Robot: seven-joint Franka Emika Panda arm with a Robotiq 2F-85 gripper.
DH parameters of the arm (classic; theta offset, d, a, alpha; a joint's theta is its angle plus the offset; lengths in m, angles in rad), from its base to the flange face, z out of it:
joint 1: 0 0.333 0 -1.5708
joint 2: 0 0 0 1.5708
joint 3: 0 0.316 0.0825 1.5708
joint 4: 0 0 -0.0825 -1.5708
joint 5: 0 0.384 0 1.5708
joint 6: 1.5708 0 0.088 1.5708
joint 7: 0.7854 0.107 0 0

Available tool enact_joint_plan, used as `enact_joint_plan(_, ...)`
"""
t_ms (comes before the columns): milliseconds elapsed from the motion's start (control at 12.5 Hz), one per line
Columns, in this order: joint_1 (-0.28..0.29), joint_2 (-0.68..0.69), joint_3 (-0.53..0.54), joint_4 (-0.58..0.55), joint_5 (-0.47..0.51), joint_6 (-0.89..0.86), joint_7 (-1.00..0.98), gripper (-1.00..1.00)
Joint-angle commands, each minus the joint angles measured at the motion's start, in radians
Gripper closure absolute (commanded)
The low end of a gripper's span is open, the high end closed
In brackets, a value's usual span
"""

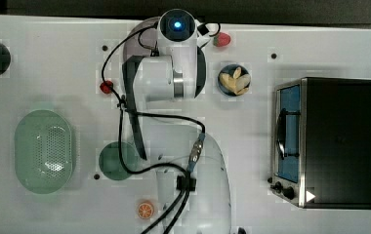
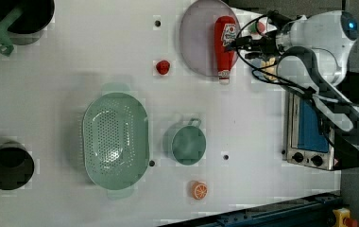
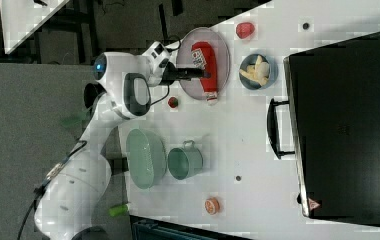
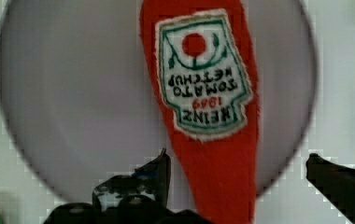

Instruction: Pick ketchup from plate and place it on table.

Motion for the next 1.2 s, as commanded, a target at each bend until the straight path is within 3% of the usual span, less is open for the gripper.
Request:
enact_joint_plan(80,0.014,0.065,0.001,0.074,-0.016,0.04,-0.035,-1.0)
enact_joint_plan(640,0.016,0.146,-0.004,0.121,-0.016,0.103,-0.035,-1.0)
enact_joint_plan(720,0.015,0.145,-0.006,0.126,-0.016,0.104,-0.035,-0.93)
enact_joint_plan(960,0.015,0.14,-0.013,0.136,-0.016,0.098,-0.035,-0.27)
enact_joint_plan(1200,0.014,0.125,-0.01,0.137,-0.016,0.097,-0.035,-0.27)
